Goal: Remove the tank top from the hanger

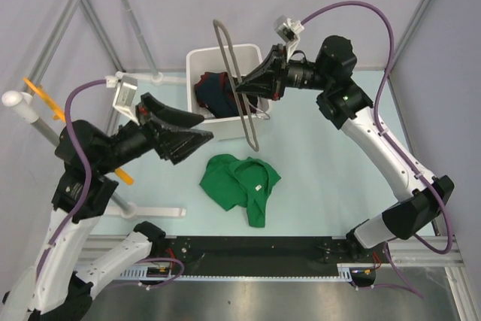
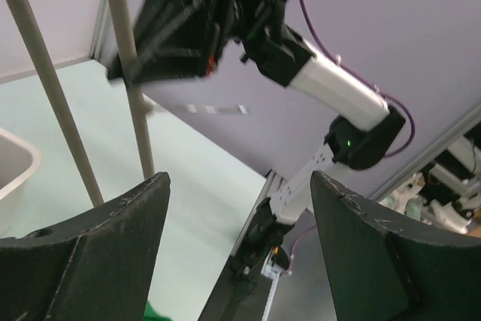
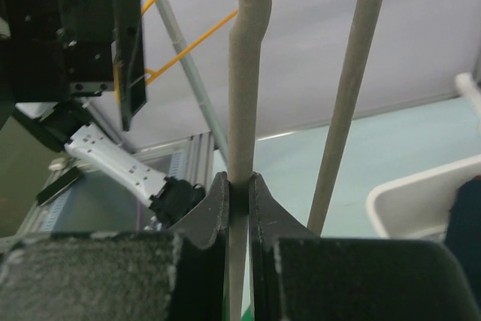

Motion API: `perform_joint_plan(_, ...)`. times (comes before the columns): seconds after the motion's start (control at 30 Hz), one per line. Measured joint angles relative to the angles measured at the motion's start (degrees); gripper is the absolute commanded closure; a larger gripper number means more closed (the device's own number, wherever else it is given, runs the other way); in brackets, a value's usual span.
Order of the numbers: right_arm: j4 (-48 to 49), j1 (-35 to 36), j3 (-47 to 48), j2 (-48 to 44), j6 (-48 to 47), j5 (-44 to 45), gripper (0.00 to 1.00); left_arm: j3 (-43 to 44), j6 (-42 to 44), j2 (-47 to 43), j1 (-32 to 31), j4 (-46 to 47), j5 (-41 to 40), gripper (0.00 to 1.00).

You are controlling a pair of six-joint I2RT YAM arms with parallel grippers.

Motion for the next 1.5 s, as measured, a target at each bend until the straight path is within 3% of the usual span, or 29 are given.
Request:
perform_joint_plan(0.3,-9.1,9.0,-6.6,-4.5,-0.9,-0.2,1.00,1.3,-6.6,8.9,-2.8,5.9,-7.9,0.21)
perform_joint_plan(0.4,-11.4,11.4,-6.9,-5.6,-2.2,1.0,1.00,1.3,-7.0,10.0,-4.4,6.1,-10.4,0.28)
perform_joint_plan(0.6,-16.8,15.0,-6.9,-6.2,-5.9,4.3,1.00,0.8,-8.8,9.4,-6.3,7.6,-14.6,0.69)
perform_joint_plan(0.63,-17.7,15.3,-6.9,-6.2,-6.5,5.0,1.00,0.4,-9.2,9.1,-6.3,7.9,-15.0,0.80)
perform_joint_plan(0.67,-18.1,15.5,-6.9,-6.3,-6.9,5.3,0.97,-0.2,-9.5,8.7,-6.4,7.9,-15.5,0.85)
perform_joint_plan(0.73,-18.9,15.7,-7.0,-6.6,-7.5,6.8,0.77,-1.2,-10.3,8.2,-6.6,8.0,-16.8,1.00)
perform_joint_plan(0.77,-19.2,15.8,-7.2,-6.8,-7.5,7.6,0.69,-1.5,-10.7,8.1,-6.8,8.2,-17.5,1.00)
perform_joint_plan(0.8,-19.3,15.8,-7.6,-7.1,-7.3,8.3,0.54,-1.7,-11.0,8.0,-6.9,8.2,-18.0,1.00)
perform_joint_plan(0.87,-20.2,16.0,-9.0,-8.8,-7.1,11.3,0.39,-2.2,-12.3,7.9,-7.0,8.2,-19.8,1.00)
perform_joint_plan(0.9,-20.8,15.7,-10.4,-10.3,-6.9,13.7,0.26,-2.4,-13.3,7.6,-7.0,8.2,-20.6,1.00)
perform_joint_plan(1.03,-19.2,13.1,-17.9,-17.6,-2.7,20.6,0.01,-3.0,-16.4,5.9,-7.2,7.9,-23.6,1.00)
perform_joint_plan(1.27,-16.3,6.3,-36.0,-34.4,3.0,31.3,0.00,-3.3,-24.0,3.4,-7.4,7.8,-28.7,1.00)
perform_joint_plan(1.5,-14.4,10.8,-47.1,-46.5,1.1,29.3,0.00,-5.1,-31.4,-0.7,-7.4,7.0,-36.5,1.00)
